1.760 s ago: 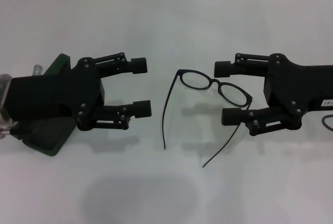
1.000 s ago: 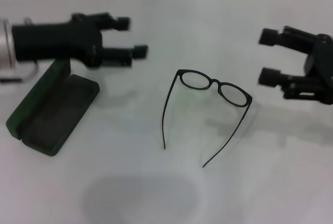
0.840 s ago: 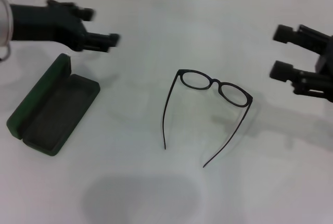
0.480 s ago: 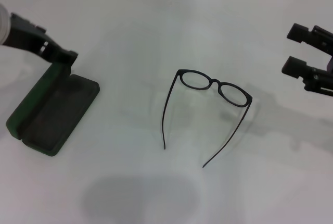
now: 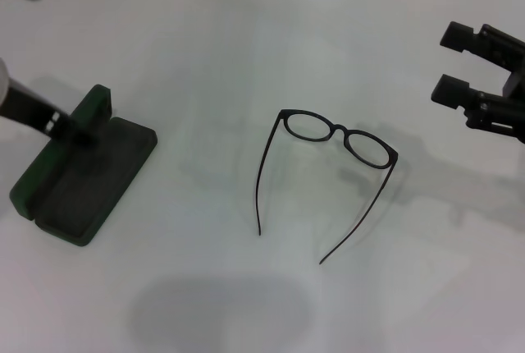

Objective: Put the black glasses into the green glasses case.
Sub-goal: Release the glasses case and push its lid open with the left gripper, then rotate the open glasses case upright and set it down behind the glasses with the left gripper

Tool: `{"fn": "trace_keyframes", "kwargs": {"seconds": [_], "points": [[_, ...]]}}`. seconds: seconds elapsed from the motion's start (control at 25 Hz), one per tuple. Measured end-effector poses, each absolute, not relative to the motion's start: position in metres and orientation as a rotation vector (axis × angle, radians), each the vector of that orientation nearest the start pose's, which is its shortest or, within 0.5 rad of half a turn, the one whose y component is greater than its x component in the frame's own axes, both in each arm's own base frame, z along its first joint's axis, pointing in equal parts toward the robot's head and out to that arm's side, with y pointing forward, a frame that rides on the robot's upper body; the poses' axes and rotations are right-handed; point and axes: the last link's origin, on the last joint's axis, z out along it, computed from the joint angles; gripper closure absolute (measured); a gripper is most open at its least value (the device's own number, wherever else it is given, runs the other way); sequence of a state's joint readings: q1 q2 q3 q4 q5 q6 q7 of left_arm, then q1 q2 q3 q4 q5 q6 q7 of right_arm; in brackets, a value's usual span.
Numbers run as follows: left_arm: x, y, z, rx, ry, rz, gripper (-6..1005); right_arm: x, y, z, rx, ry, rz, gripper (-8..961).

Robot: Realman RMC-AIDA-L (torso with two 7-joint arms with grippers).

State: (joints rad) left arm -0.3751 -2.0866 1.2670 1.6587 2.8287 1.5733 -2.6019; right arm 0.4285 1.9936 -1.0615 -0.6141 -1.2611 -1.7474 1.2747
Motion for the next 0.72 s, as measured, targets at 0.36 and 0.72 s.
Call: {"fn": "trace_keyframes", "kwargs": {"seconds": [0.36, 0.72], "points": [[-0.2362, 0.3353, 0.0725, -2.212, -1.024, 0.552, 236, 0.2248, 0.3061, 0.0368, -2.569, 0.362, 1.364, 80], [-0.2354, 0.3344, 0.0707, -2.227, -1.031, 0.581, 531, 0.2275, 0.3035, 0.035, -2.561, 0.371, 1.37, 80]]}}
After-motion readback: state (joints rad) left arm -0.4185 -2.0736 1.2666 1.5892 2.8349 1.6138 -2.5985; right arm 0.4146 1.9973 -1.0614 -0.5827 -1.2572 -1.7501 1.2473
